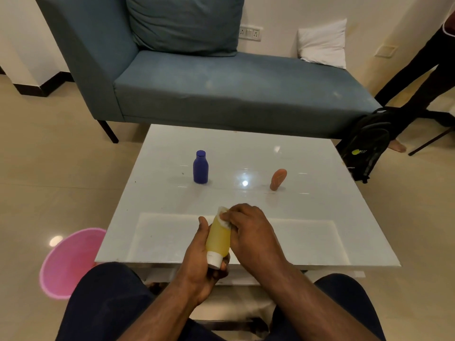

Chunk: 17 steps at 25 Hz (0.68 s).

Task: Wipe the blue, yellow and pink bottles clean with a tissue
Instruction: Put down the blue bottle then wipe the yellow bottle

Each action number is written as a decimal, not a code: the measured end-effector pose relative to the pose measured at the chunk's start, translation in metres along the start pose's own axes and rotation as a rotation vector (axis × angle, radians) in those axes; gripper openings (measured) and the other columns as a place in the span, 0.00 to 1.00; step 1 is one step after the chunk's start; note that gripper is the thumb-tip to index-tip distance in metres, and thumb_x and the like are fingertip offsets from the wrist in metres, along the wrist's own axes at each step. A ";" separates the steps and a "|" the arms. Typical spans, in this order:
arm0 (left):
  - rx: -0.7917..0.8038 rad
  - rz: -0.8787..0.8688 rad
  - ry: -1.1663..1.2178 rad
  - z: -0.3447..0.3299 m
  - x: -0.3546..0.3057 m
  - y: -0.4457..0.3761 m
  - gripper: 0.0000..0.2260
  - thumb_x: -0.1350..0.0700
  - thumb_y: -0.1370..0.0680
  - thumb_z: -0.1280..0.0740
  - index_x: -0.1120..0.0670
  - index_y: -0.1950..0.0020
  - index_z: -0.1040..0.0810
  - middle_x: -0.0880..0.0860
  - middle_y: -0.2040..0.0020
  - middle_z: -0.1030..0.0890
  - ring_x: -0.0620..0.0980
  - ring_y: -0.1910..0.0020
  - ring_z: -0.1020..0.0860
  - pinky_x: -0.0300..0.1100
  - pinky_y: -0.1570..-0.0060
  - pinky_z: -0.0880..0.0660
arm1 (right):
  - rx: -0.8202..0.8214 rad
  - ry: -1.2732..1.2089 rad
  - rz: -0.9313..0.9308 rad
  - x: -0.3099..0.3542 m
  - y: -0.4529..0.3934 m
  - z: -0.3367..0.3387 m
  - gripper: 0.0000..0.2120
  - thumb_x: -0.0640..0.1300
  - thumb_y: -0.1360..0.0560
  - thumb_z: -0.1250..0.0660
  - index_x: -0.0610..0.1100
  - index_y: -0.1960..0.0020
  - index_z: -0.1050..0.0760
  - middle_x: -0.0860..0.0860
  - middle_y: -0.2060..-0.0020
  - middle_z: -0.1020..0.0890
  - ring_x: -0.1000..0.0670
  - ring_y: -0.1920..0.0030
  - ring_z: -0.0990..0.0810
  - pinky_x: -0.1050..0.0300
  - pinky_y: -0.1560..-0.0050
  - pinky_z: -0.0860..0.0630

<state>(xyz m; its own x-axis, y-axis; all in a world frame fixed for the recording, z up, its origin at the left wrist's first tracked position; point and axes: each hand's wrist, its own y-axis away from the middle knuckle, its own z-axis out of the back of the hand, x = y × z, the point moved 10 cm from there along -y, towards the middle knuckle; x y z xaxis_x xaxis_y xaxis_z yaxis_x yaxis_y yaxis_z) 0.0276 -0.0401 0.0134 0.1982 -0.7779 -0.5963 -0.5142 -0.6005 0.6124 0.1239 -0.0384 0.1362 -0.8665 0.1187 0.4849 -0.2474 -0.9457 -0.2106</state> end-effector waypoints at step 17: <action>0.003 0.012 0.058 0.000 -0.004 0.002 0.31 0.33 0.24 0.38 0.59 0.37 0.21 0.63 0.49 0.18 0.59 0.56 0.20 0.49 0.61 0.24 | 0.033 -0.071 0.062 0.019 0.024 -0.004 0.14 0.42 0.28 0.36 0.45 0.43 0.20 0.50 0.46 0.21 0.50 0.45 0.25 0.55 0.43 0.25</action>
<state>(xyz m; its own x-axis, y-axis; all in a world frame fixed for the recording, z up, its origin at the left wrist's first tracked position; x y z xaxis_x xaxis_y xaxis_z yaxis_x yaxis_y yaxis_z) 0.0258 -0.0386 0.0172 0.2399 -0.7947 -0.5576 -0.5193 -0.5903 0.6179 0.0997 -0.0575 0.1371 -0.8463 0.0394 0.5313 -0.1794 -0.9601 -0.2146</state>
